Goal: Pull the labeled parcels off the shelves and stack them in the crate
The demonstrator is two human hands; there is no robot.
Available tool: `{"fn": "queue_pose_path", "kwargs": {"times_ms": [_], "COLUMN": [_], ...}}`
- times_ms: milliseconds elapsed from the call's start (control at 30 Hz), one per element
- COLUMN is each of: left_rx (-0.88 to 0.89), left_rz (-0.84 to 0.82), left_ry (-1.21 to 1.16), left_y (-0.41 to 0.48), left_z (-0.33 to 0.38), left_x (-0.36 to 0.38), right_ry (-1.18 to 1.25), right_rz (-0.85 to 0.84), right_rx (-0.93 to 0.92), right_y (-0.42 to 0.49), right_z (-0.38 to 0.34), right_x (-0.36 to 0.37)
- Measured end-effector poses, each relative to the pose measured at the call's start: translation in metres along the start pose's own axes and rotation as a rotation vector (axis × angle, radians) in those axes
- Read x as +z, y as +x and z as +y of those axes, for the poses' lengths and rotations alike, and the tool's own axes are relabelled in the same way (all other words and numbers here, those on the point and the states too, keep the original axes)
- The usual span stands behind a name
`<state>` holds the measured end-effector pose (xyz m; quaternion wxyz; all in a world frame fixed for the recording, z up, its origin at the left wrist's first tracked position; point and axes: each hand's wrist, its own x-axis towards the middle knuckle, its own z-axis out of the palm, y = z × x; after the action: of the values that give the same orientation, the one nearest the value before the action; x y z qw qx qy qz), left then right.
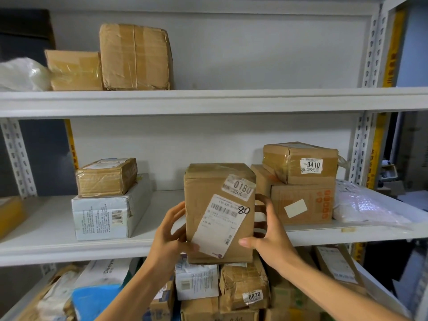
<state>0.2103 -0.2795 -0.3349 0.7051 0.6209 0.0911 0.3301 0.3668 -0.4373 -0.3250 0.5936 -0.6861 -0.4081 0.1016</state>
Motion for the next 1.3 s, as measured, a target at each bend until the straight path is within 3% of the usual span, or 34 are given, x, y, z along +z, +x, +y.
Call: {"fn": "queue_pose_path", "kwargs": {"times_ms": [533, 900, 1100, 1300], "left_rx": [0.065, 0.047, -0.002, -0.081], "left_rz": [0.024, 0.002, 0.060, -0.005], "left_ry": [0.016, 0.227, 0.120, 0.071], "left_y": [0.004, -0.001, 0.003, 0.006], "left_z": [0.001, 0.021, 0.016, 0.015], "left_x": [-0.007, 0.003, 0.009, 0.012], "right_ry": [0.014, 0.169, 0.188, 0.193], "right_rz": [0.049, 0.001, 0.048, 0.090], "right_rx": [0.022, 0.094, 0.024, -0.008], "right_y": [0.001, 0.021, 0.024, 0.021], "right_z": [0.009, -0.006, -0.013, -0.015], "right_x": [0.000, -0.018, -0.019, -0.019]}}
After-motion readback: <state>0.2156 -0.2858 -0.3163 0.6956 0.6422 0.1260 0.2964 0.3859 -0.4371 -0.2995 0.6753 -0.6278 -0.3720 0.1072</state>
